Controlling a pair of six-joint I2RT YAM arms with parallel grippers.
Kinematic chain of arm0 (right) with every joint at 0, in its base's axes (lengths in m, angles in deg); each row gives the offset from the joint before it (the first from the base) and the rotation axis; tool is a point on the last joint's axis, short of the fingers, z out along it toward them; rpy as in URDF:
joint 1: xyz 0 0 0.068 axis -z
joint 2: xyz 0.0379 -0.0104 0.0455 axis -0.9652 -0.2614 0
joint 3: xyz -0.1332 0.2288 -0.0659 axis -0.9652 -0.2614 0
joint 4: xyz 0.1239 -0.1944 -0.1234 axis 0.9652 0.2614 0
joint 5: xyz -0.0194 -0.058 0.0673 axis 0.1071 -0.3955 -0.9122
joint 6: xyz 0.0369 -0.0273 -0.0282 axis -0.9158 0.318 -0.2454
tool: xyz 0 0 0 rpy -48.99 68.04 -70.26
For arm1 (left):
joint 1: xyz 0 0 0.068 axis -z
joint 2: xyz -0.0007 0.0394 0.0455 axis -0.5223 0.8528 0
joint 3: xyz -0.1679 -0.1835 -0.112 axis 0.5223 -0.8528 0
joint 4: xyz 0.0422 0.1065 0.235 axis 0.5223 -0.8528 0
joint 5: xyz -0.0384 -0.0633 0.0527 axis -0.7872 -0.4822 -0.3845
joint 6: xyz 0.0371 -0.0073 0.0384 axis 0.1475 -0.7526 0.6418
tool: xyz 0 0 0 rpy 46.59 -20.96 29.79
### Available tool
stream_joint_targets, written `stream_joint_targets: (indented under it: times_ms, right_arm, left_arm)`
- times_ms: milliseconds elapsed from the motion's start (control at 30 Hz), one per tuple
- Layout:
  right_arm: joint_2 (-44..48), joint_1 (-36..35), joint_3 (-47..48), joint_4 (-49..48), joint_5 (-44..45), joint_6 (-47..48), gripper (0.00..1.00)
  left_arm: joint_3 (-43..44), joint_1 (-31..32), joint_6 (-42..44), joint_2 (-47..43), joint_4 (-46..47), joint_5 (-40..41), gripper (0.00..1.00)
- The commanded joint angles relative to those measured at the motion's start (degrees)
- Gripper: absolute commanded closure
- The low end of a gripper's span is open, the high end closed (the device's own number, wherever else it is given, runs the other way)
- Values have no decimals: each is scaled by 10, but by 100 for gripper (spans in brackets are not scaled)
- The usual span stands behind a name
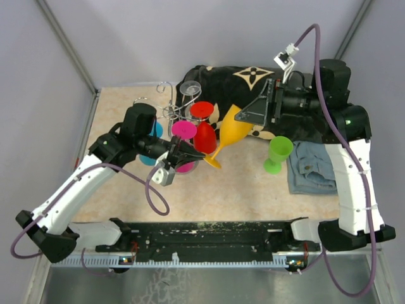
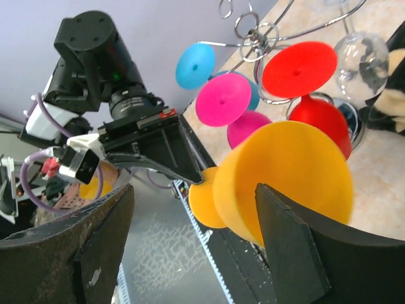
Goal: Take the wine glass off the wine glass rack
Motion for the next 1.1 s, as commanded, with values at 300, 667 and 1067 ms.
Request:
stream_joint_targets:
  times_ms: [300,667,1067]
  right_arm:
    - [17,-49,-30,84,14,60,92]
    - [34,-45,74,26,-56,18,100]
    - [1,57,175,2,417,47,100]
  left_arm:
    - [29,18,32,27,38,14,100]
    - [14,21,-145,2,325,112,19]
    - [88,20,-384,46,696,404,11]
